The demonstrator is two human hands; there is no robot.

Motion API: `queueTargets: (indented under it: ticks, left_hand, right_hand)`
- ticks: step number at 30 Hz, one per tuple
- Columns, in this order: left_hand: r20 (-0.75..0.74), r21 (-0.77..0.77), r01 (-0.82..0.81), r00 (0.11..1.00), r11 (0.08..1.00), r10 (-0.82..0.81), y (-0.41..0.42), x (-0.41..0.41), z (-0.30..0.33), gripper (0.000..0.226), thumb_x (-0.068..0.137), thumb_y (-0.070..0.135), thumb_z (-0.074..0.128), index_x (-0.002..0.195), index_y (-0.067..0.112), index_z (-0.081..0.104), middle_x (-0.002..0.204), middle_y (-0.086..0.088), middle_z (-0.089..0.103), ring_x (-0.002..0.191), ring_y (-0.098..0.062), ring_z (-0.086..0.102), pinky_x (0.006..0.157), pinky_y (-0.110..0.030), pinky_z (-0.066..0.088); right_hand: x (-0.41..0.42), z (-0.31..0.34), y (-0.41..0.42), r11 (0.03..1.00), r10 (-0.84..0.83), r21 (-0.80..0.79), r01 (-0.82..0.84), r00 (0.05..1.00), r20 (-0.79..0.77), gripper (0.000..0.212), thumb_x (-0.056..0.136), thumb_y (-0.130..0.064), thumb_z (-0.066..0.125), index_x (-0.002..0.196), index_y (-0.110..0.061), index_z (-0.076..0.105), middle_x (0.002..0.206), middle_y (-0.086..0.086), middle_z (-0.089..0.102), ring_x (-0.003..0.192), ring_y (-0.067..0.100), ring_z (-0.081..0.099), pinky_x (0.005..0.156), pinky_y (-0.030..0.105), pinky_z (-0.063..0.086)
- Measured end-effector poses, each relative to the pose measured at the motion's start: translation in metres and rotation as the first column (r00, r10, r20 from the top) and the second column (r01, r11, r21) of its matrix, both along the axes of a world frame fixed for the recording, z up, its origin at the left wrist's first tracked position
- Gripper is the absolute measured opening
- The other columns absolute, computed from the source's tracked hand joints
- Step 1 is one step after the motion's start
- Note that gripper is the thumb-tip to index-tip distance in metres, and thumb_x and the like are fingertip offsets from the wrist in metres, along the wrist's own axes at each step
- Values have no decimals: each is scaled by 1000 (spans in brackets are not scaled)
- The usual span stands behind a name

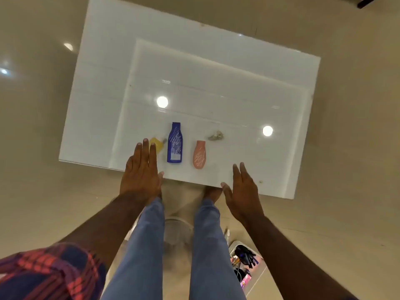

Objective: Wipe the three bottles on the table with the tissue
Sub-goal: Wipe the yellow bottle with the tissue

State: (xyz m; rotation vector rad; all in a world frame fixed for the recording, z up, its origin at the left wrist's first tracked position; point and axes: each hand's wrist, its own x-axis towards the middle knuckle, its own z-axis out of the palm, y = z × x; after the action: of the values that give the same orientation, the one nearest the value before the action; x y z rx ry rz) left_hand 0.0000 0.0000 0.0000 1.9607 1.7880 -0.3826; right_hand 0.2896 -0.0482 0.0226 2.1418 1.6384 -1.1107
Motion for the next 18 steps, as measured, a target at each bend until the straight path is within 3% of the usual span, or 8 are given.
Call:
queueTargets:
  ticks: [3, 5, 9, 12, 15, 16, 18]
  left_hand:
    - [65, -43, -81, 994, 996, 84, 10, 3, -34, 82, 101, 36, 48, 159, 8, -3, 168, -13, -8, 155, -32, -3, 123, -43, 12]
    - [102, -49, -105, 989, 993, 109, 23, 7, -58, 82, 100, 31, 52, 159, 11, -2, 168, -13, -7, 155, -31, -1, 123, -44, 15]
    - [151, 23, -176, 974, 984, 170, 43, 2, -88, 73, 96, 29, 61, 155, 7, 24, 156, -21, 34, 140, -40, 37, 112, -51, 37]
    - [178, 42, -245, 956, 969, 234, 44, -6, -105, 67, 92, 30, 69, 146, 5, 38, 140, -23, 48, 124, -41, 50, 101, -51, 45]
    - [267, 61, -378, 898, 924, 350, 38, -10, -117, 63, 91, 31, 70, 143, 7, 42, 139, -21, 46, 123, -37, 50, 104, -43, 44]
    - [322, 49, -447, 854, 893, 409, 36, -11, -118, 62, 91, 30, 70, 142, 8, 42, 140, -19, 44, 124, -34, 50, 104, -36, 43]
    - [423, 35, -580, 747, 814, 513, 29, -11, -119, 61, 91, 30, 71, 141, 10, 41, 140, -15, 42, 120, -22, 51, 96, -13, 41]
  right_hand:
    - [1, -35, 30, 980, 100, 166, -108, 993, 60, 64, 110, -31, 51, 166, -14, 24, 175, 14, 17, 161, 33, 24, 129, 43, 25]
    - [3, -58, 61, 926, 208, 301, -226, 974, 90, 61, 107, -19, 57, 163, -15, 33, 172, 19, 26, 157, 38, 33, 126, 50, 36]
    - [7, -97, 113, 830, 367, 405, -383, 923, 118, 67, 99, -4, 66, 160, -21, 43, 170, 20, 29, 152, 42, 39, 122, 51, 40]
    - [3, -120, 130, 801, 419, 411, -436, 898, 137, 46, 102, -12, 66, 147, -14, 59, 162, 22, 44, 144, 46, 47, 116, 56, 45]
    - [2, -143, 124, 813, 362, 458, -361, 928, 89, 25, 101, -11, 66, 125, -8, 73, 138, 18, 65, 128, 40, 58, 106, 45, 52]
    - [2, -145, 120, 828, 285, 490, -273, 957, 52, 21, 100, -12, 68, 120, -8, 74, 129, 15, 68, 121, 35, 61, 103, 36, 50]
    - [0, -149, 110, 807, -4, 589, 53, 996, -85, 17, 100, -18, 69, 114, -11, 76, 117, 8, 72, 110, 20, 66, 94, 22, 49]
